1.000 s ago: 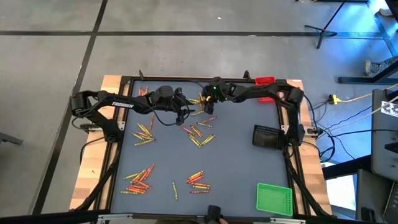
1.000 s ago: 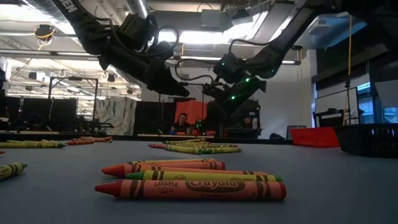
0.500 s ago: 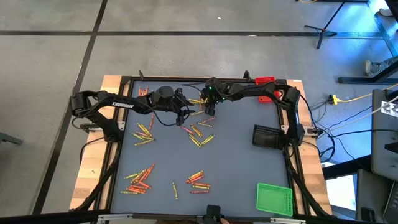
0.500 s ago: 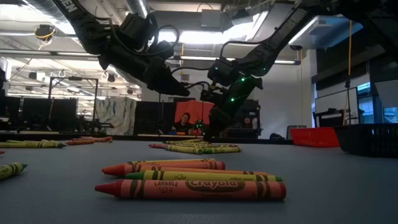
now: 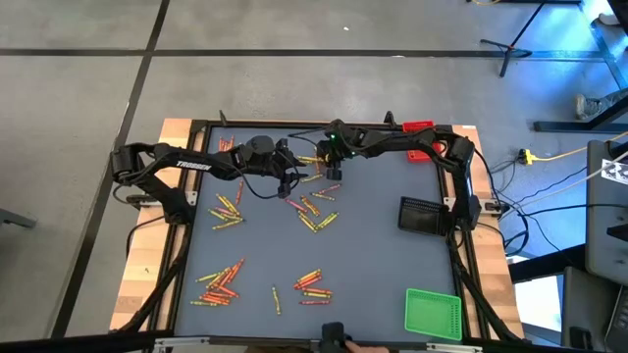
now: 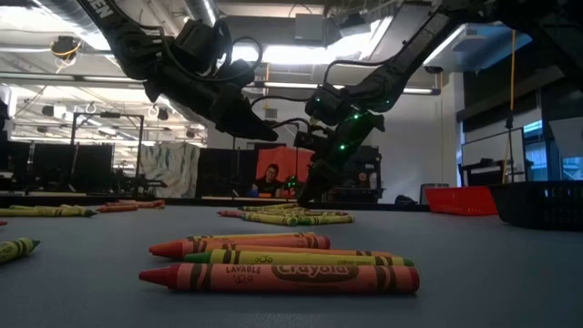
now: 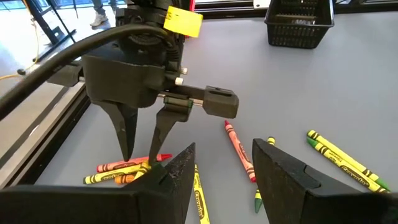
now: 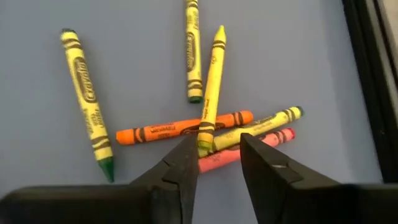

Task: Sort crayons
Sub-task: Put the yellow crayon into the black basket

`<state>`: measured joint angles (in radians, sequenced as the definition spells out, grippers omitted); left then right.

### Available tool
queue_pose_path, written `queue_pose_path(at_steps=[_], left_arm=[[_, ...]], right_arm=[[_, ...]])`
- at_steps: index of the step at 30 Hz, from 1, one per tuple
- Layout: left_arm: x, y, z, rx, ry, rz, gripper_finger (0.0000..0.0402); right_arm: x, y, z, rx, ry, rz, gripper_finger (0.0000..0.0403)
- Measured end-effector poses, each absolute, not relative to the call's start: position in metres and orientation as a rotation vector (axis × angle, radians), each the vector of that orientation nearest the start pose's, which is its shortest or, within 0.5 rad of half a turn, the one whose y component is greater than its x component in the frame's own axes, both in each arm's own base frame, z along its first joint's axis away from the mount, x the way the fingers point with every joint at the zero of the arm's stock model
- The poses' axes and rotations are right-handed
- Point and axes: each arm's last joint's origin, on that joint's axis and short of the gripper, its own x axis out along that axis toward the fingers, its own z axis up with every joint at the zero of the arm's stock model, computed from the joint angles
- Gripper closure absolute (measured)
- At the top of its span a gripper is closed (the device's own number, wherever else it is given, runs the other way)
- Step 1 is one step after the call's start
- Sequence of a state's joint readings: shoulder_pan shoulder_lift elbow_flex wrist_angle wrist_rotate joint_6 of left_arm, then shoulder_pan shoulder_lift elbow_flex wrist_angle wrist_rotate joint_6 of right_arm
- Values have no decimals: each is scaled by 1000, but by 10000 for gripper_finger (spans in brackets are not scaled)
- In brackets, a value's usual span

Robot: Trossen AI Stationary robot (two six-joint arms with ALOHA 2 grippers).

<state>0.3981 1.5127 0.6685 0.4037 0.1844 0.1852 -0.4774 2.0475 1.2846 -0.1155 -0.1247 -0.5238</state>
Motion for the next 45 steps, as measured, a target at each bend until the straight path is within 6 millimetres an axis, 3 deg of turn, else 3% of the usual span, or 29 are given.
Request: queue_pose_path(at_steps=[7, 13, 20, 25, 34, 45], left_arm=[[278, 111, 183, 58, 437, 178, 258], [279, 119, 187, 80, 484, 319, 258], [299, 145, 207, 70, 678, 379, 248], [314, 178, 200, 33, 848, 420, 246], [333, 209, 169, 7, 1156, 328, 246], [340, 215, 159, 107, 1156, 230, 246]], right_arm=[[358, -182, 175, -159, 940, -112, 293], [330, -167, 205, -138, 902, -140, 293], [291, -148, 213, -207, 711, -225, 293], [272, -138, 212, -254, 576, -259, 293], [262, -131, 227, -320, 438, -247, 293], [268, -129, 223, -221, 384, -126, 293]])
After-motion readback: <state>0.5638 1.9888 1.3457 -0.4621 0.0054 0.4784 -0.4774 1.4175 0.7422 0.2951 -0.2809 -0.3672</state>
